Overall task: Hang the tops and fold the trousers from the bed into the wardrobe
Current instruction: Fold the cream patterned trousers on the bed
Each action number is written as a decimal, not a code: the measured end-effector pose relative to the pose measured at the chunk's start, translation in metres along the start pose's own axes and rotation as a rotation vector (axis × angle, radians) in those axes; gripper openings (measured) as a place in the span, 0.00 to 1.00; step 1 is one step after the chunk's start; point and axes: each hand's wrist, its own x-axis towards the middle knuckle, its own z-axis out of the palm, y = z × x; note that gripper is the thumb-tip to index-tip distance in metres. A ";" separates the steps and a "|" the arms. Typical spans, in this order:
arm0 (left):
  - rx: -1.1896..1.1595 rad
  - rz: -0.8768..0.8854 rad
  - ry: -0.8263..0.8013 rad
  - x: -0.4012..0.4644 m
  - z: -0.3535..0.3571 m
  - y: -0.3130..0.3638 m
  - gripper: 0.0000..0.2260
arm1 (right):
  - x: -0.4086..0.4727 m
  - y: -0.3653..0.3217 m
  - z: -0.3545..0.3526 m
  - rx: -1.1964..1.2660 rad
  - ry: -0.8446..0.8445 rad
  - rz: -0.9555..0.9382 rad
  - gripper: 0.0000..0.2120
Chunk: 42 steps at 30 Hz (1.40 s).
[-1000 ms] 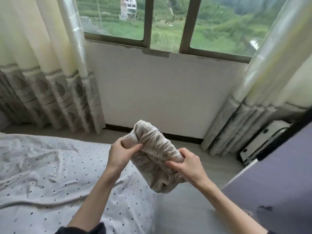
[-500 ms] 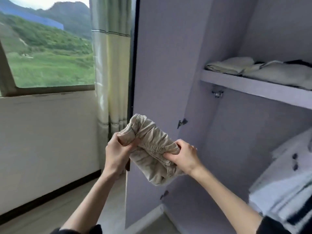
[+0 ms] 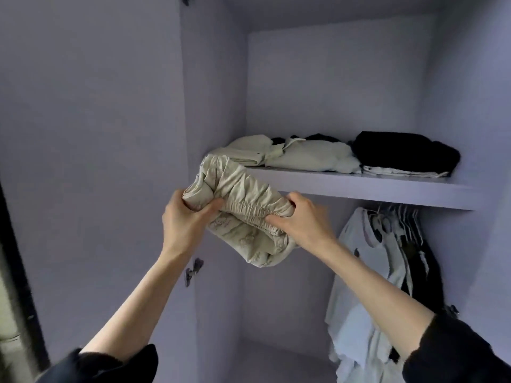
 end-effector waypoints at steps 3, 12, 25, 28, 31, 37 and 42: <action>-0.030 0.029 -0.062 0.036 0.039 0.006 0.17 | 0.032 0.016 -0.016 -0.090 0.075 0.036 0.19; -0.096 0.178 -0.133 0.142 0.167 0.043 0.19 | 0.159 0.083 -0.076 -0.254 0.284 0.023 0.22; -0.059 0.096 -0.203 0.303 0.345 0.060 0.19 | 0.377 0.177 -0.128 -0.506 0.367 -0.050 0.16; -0.070 0.031 -0.272 0.336 0.375 0.045 0.21 | 0.410 0.195 -0.123 -0.581 0.337 -0.036 0.15; -0.014 -0.027 -0.339 0.368 0.400 0.029 0.22 | 0.439 0.210 -0.114 -0.646 0.299 0.007 0.18; -0.067 -0.183 -0.567 0.404 0.441 0.000 0.22 | 0.489 0.231 -0.102 -0.703 0.201 0.098 0.24; 0.788 0.122 -0.521 0.419 0.476 -0.042 0.42 | 0.504 0.273 -0.062 -0.908 -0.004 0.073 0.27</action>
